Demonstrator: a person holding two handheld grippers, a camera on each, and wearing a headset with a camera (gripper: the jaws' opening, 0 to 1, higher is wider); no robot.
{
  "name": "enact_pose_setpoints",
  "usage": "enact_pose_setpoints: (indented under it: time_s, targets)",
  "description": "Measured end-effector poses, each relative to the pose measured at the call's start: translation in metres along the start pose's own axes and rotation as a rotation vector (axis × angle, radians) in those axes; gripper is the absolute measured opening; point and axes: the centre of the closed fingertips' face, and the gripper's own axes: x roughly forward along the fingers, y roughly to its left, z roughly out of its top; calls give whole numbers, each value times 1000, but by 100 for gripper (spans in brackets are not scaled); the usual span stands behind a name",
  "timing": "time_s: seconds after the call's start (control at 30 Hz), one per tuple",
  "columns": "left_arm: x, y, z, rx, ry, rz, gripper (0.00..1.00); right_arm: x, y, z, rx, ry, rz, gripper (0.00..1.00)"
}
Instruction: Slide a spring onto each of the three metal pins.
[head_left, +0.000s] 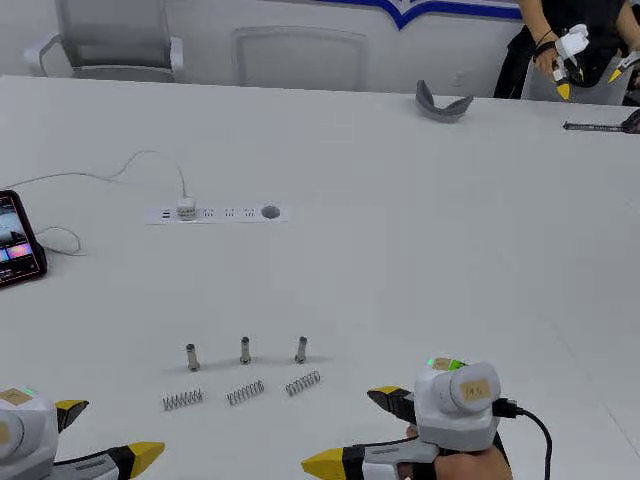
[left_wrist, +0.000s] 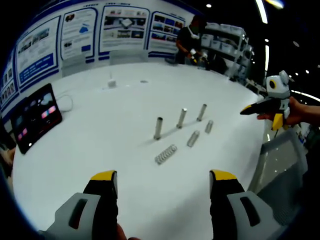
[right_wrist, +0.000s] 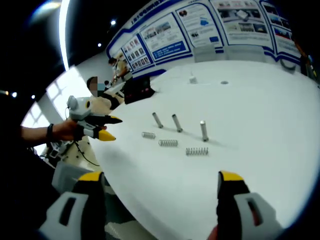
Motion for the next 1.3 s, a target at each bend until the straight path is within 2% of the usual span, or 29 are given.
enact_pose_setpoints:
  time_s: [0.17, 0.33, 0.57, 0.8, 0.9, 1.13, 1.3]
  targets:
    - [8, -5, 5, 38, 12, -22, 76, -1, 2, 0, -5, -1, 1, 94]
    - [16, -5, 12, 47, 9, -36, 74, -1, 7, -3, -42, 20, 11, 94]
    - [30, -12, 17, 65, 21, -66, 72, -4, 10, -6, -45, 24, 23, 94]
    - [45, -19, 15, 97, 51, -99, 68, -6, 11, -9, -30, 21, 27, 92]
    - [52, -18, 11, 96, 66, -108, 65, -8, 9, -7, 4, -3, 28, 92]
    - [68, -16, 2, 108, 94, -124, 60, -10, 9, -11, -1, 8, 26, 92]
    - [74, -20, -1, 115, 107, -135, 56, -12, 8, -13, 4, 13, 23, 92]
